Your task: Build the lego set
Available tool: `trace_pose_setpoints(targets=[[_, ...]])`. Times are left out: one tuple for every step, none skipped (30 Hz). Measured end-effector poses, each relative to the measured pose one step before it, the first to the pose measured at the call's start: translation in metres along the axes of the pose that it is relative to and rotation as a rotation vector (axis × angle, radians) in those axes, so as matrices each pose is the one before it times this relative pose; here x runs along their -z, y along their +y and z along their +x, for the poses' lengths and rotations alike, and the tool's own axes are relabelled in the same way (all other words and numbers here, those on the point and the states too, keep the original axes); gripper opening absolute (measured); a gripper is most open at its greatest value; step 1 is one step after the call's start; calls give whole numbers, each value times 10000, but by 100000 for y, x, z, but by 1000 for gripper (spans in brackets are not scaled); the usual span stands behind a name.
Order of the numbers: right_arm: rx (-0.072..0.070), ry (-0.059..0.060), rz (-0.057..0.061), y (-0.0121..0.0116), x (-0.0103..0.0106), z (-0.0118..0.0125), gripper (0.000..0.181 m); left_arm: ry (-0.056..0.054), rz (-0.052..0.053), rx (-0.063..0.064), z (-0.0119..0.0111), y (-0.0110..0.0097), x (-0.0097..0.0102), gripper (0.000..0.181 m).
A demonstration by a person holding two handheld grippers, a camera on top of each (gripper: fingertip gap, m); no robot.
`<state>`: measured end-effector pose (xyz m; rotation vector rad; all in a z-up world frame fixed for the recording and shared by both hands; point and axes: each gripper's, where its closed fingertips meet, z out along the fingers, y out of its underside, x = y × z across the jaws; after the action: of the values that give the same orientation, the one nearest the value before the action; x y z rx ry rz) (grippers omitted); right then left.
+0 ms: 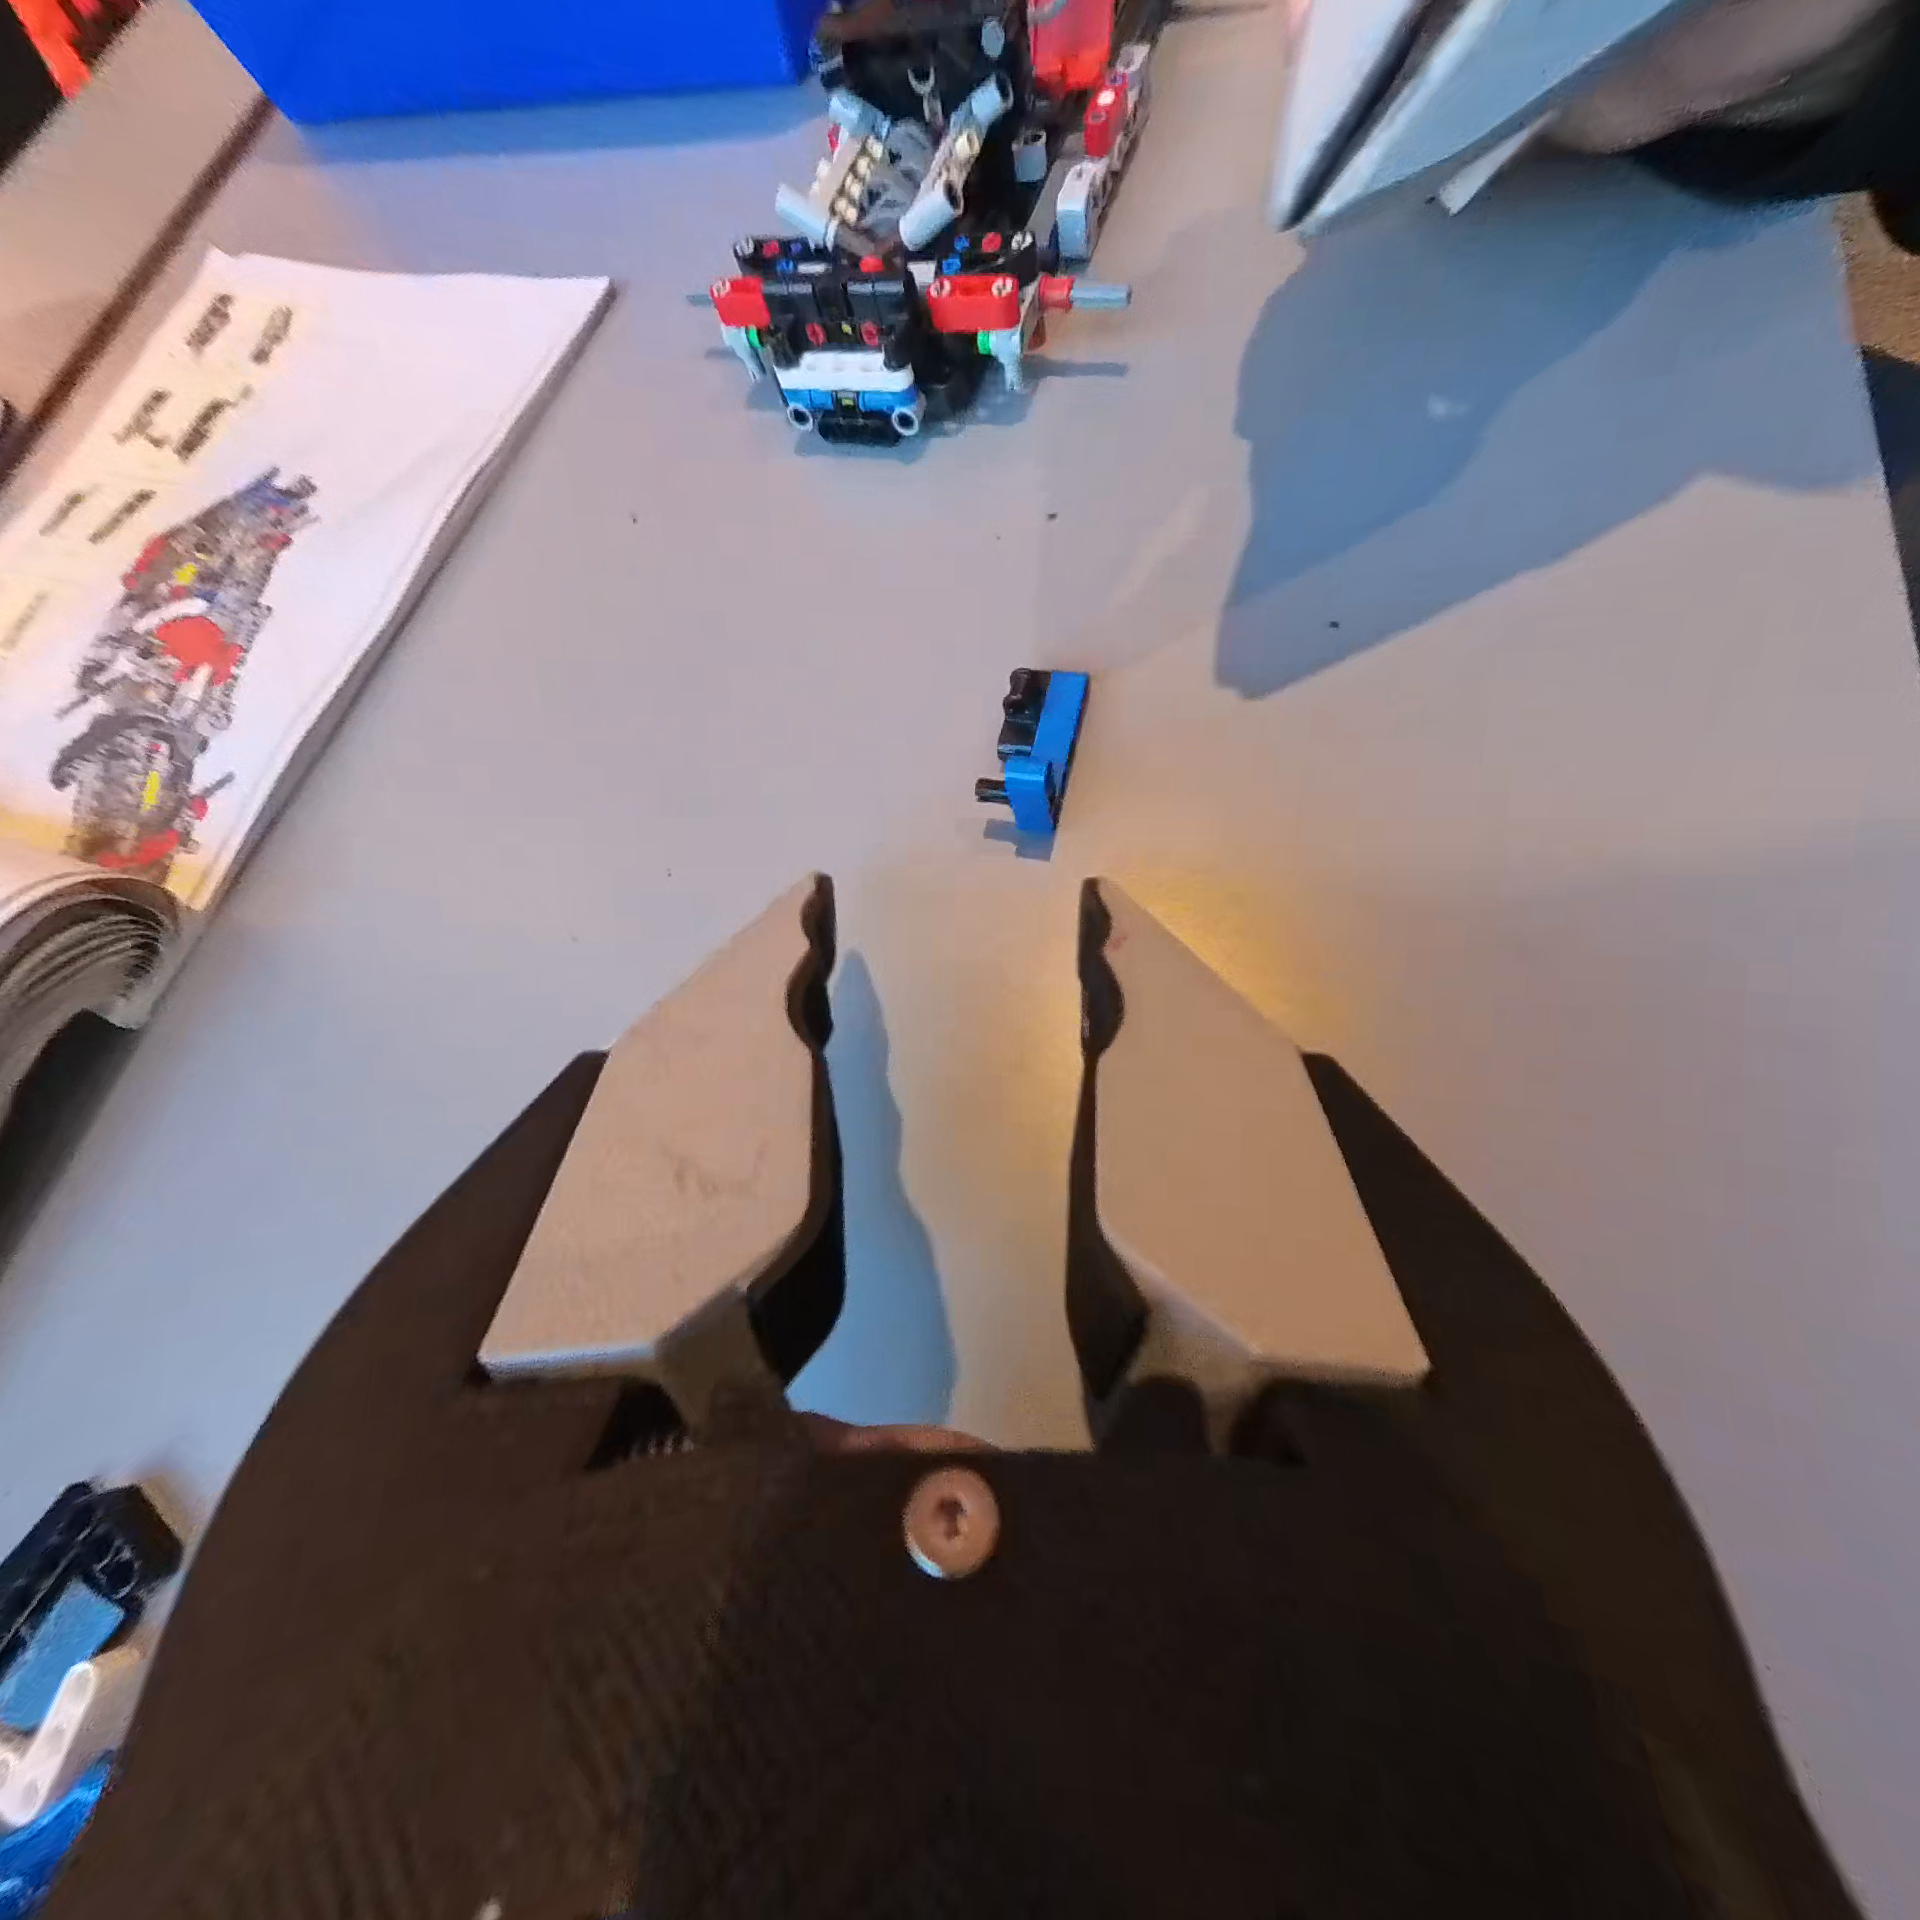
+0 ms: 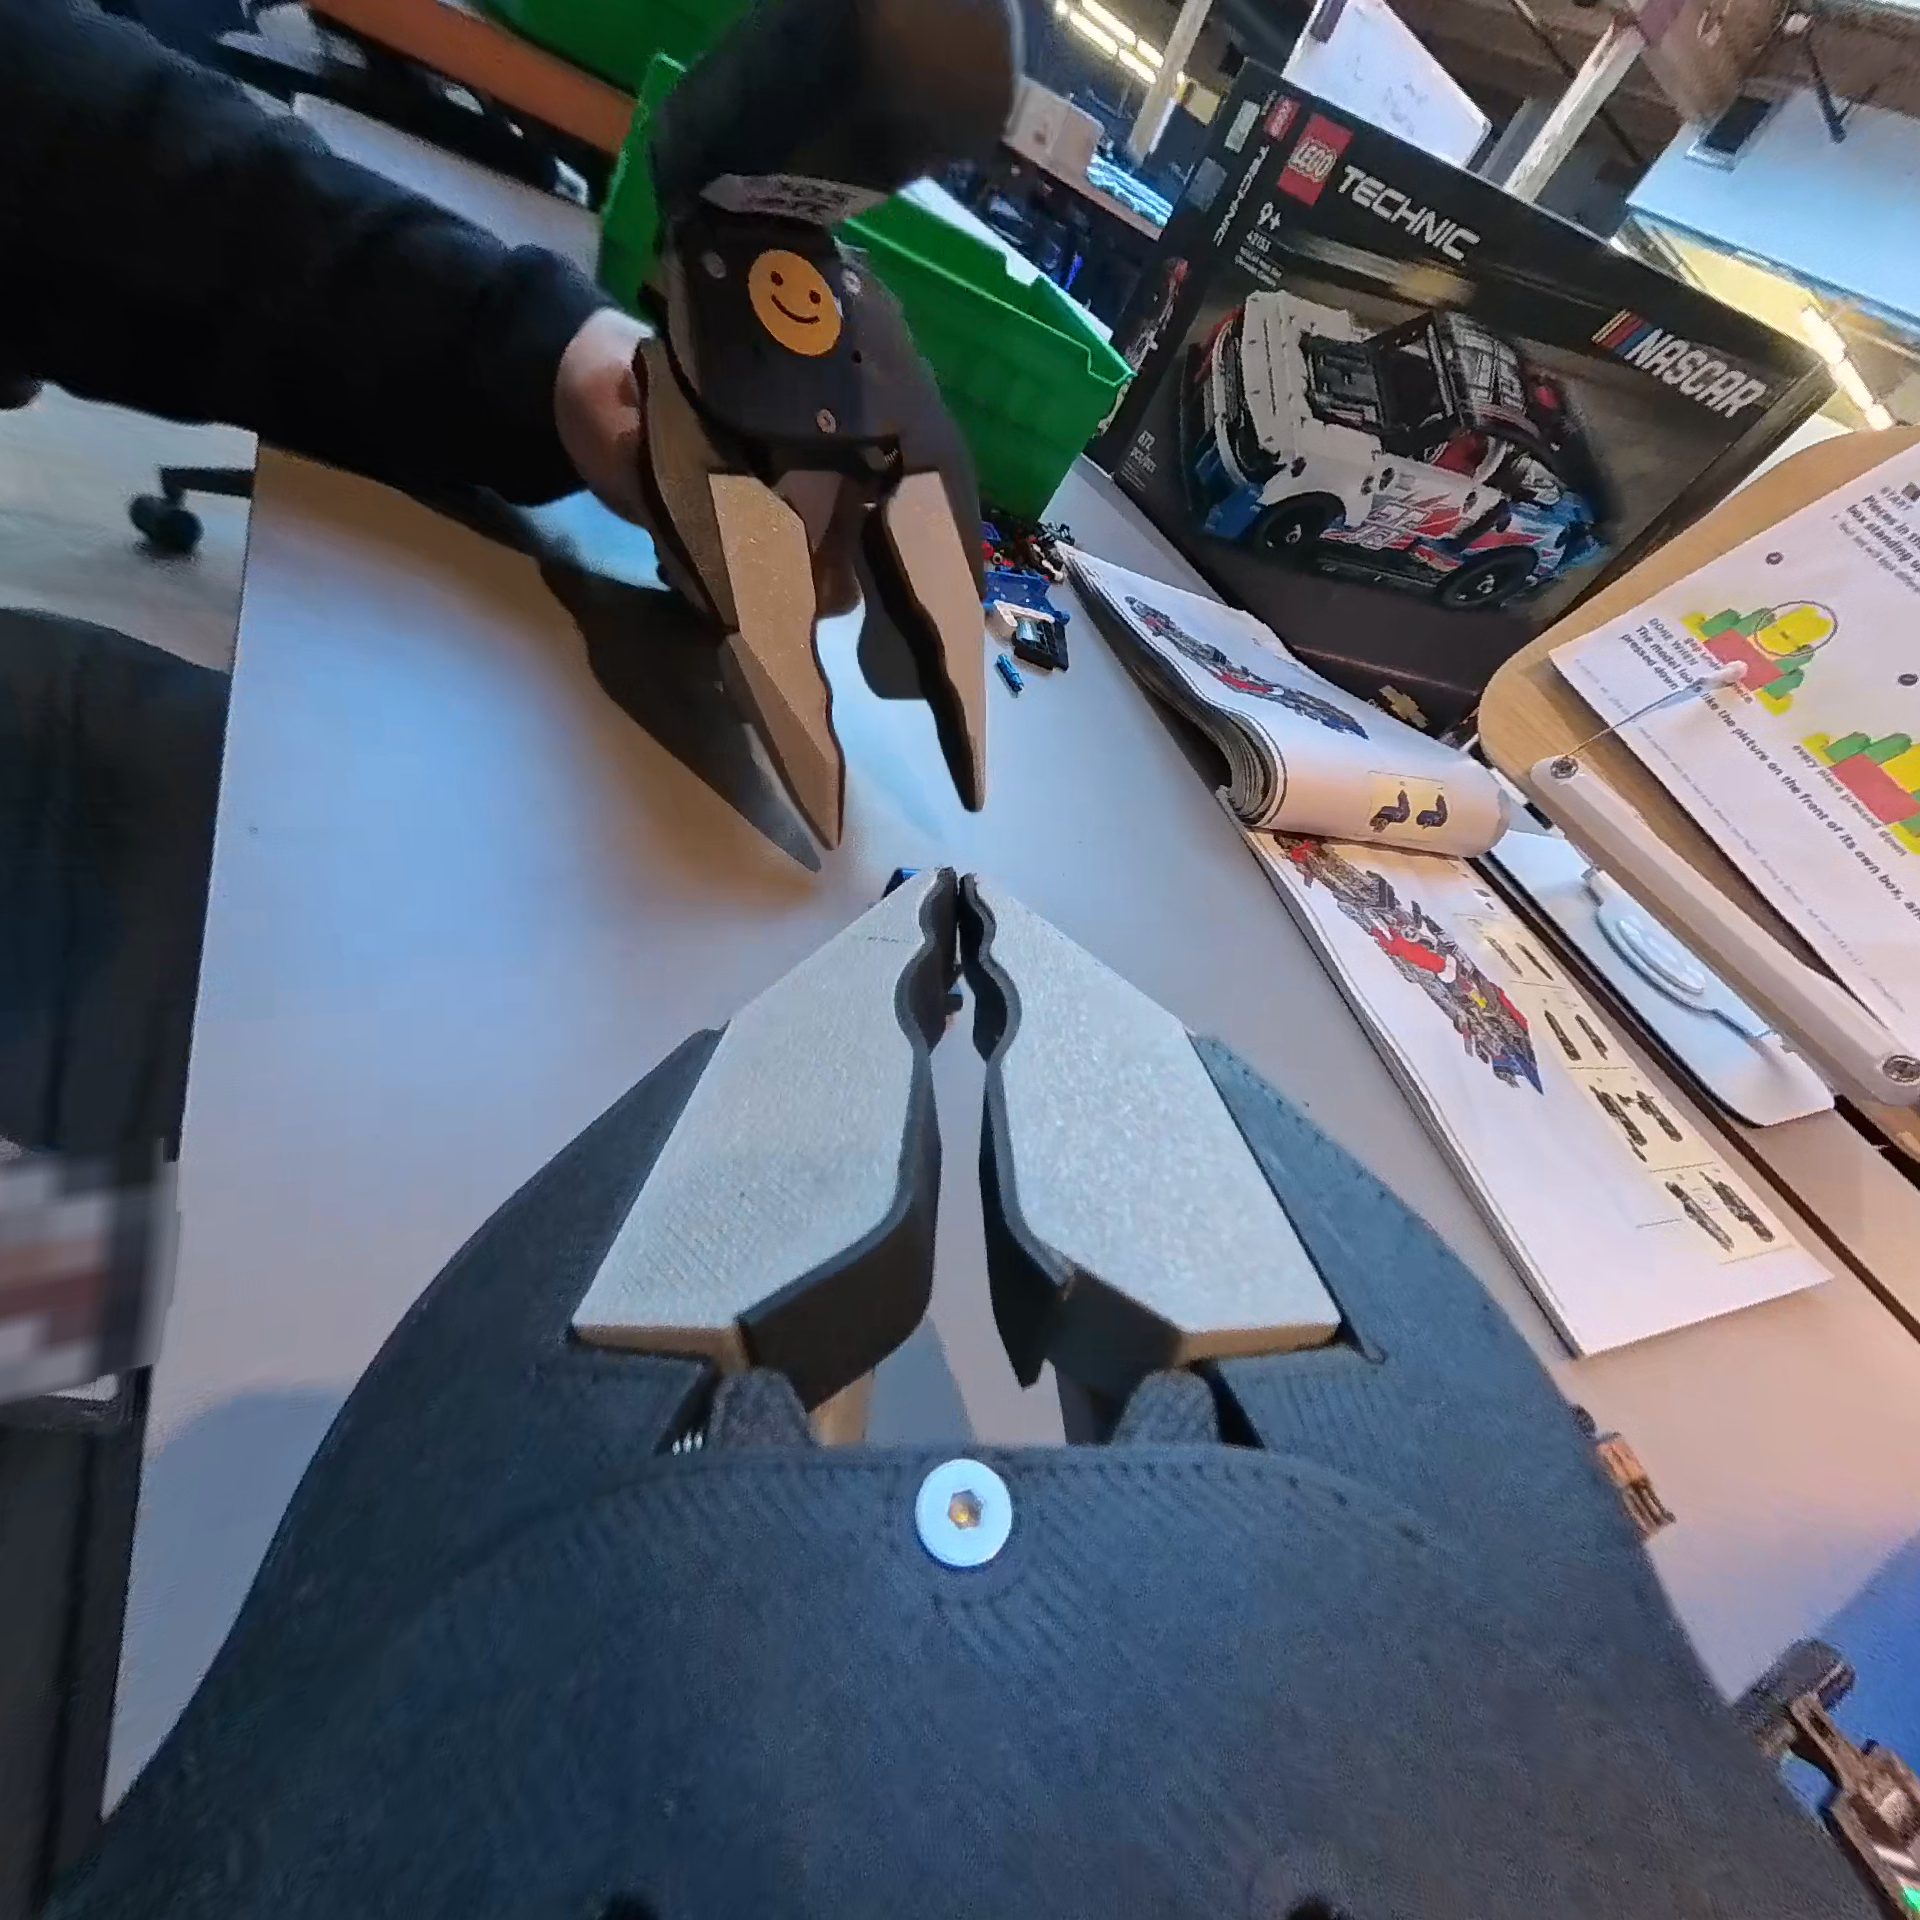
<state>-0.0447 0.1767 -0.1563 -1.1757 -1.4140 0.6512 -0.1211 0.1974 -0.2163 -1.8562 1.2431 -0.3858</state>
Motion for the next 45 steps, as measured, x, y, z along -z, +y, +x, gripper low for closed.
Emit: trace_pose_setpoints(targets=[[-97,-14,-1,27,-95,99,0,-64,12,-137,65,-21,19,43],[-80,-13,7,18,-108,76,0,21,-86,-108,129,92,-83,44],[-58,-24,-4,29,-93,35,0,21,-130,-92,114,148,-130,44],[-39,-31,-26,73,-110,16,0,-22,-171,-100,76,199,-173,44],[-29,-34,-34,81,-90,2,0,41,-142,-158,190,155,-149,44],[-27,-37,-30,78,-72,-8,0,10,-71,-187,191,65,-93,44],[-36,-36,-34,107,-71,23,0,-120,-20,-138,-2,4,-46,42],[-47,-34,-50,144,-70,65,0,-89,-14,-90,-19,13,-3,39],[-50,-27,-58,164,-82,108,0,-7,9,-52,41,-12,2,38],[-60,-21,-64,176,-105,145,0,-20,-36,77,-108,45,-41,36],[-80,-27,-49,138,-112,139,0,-5,-68,207,-216,93,-78,35],[-95,-27,-22,71,-81,139,0,90,-39,208,-108,63,-38,36],[-83,-19,6,28,-52,117,0,133,4,146,5,12,6,37],[-60,8,-6,50,-52,136,0,1,46,150,-153,-44,40,37],[-56,42,-14,43,-30,184,0,-8,41,102,-112,-34,49,37],[-59,47,2,33,-23,180,0,17,49,8,16,-47,48,37],[-63,44,16,-4,6,154,0,-55,35,-52,-8,-51,39,37],[-51,58,21,-9,12,184,0,-120,-3,-95,-51,6,5,37],[-51,52,27,-8,27,158,0,-124,-49,-114,-25,45,-34,37],[-68,15,30,-17,23,116,0,-61,-56,-111,40,69,-48,38],[-54,-26,23,-30,-1,24,0,-40,-43,-67,21,39,-38,39],[-23,-45,-4,14,-18,-33,0,-11,-16,-6,-14,23,-18,39],[22,-43,-41,55,-58,-85,0,25,22,39,-11,-25,8,40],[70,-37,-53,54,-71,-149,0,37,63,62,-13,-71,57,42],[104,-33,-27,-18,-63,-221,0,109,87,39,85,-96,75,47],[140,-60,-15,-63,-82,-335,0,139,92,-6,165,-109,78,52],[164,-72,-66,2,-135,-393,0,100,18,6,100,-24,5,54],[163,-94,-136,86,-178,-449,0,89,-95,33,67,113,-96,55],[162,-112,-155,105,-196,-498,0,56,-82,23,28,66,-146,55],[158,-98,-134,63,-170,-488,0,-56,1,2,-104,-49,-64,56],[139,-73,-91,5,-104,-437,0,-82,0,-5,-115,-81,-90,56],[105,-66,0,-114,-6,-399,0,-14,1,-33,12,-74,-80,55],[53,-58,60,-176,96,-330,0,94,4,-57,167,-68,-62,52],[3,-37,78,-158,145,-232,0,151,1,-57,228,-23,-35,48],[-18,-8,67,-108,177,-119,0,139,-4,-6,167,-6,-16,44],[-24,30,57,-71,173,-5,0,82,-18,103,-7,18,-25,44],[-33,44,61,-83,159,63,0,90,-30,166,-57,46,-32,45],[-44,43,65,-83,131,91,0,103,-31,170,-46,40,-33,47],[-45,40,54,-83,100,84,0,92,-29,152,-40,30,-55,48],[-31,36,34,-46,70,66,0,60,-27,131,-35,1,-66,48],[-18,22,9,-11,45,38,0,18,-16,77,-9,-57,-78,49],[-14,-3,-16,35,18,-17,0,-44,-6,30,-11,-75,-96,49],[1,-10,-35,44,-2,-59,0,-62,-1,-3,11,-103,-94,48],[34,6,-48,63,-11,-81,0,-73,1,-15,-10,-83,-85,48],[46,-1,-52,63,-26,-107,0,-100,-1,0,-63,-71,-78,47]])
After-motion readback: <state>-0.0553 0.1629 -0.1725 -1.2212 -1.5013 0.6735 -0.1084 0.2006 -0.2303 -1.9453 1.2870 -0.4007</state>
